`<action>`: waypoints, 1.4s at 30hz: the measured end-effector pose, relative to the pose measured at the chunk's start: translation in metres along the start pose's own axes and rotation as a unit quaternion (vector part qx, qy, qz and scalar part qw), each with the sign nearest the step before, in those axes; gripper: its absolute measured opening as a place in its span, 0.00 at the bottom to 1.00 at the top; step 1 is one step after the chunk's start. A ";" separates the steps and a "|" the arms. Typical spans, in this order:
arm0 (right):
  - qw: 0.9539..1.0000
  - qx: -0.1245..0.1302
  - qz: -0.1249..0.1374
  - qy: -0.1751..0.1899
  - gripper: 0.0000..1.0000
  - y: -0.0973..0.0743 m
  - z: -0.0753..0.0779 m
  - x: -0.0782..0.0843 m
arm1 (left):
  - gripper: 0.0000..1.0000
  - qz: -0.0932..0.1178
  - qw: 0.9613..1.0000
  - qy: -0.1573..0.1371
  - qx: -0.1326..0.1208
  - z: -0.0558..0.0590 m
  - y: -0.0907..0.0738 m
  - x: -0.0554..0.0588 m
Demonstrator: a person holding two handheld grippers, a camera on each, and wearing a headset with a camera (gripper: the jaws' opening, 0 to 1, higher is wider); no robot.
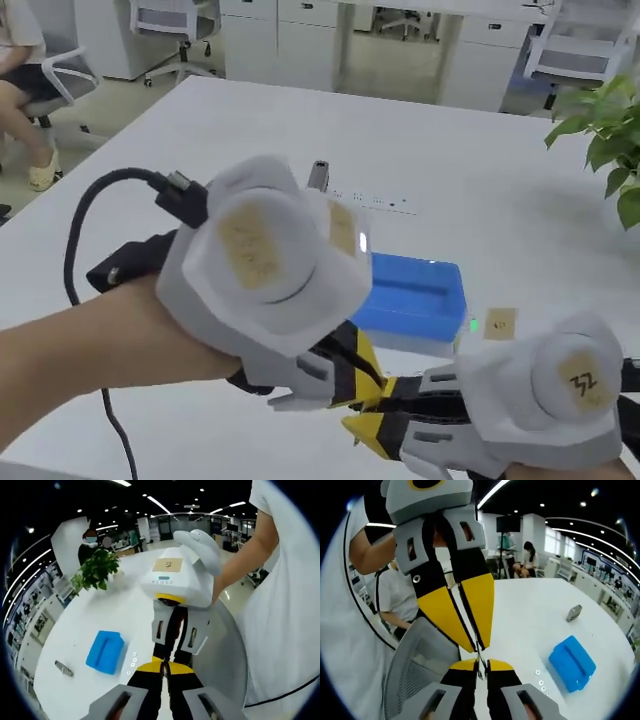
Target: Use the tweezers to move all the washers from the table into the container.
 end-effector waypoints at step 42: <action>0.986 0.101 0.033 0.127 0.04 0.059 0.142 0.050 | 0.99 0.067 0.859 -0.303 -0.407 -0.006 0.044 0.144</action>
Point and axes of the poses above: the centre of the closed fingertips' face, and the gripper's own axes: y roughly forward along the fingers, z roughly to its right, x roughly out of its underside, the point moved 8 cm from there along -y, roughly backward along the fingers, and after that the axes turned 1 degree about z, right-handed, at the moved point
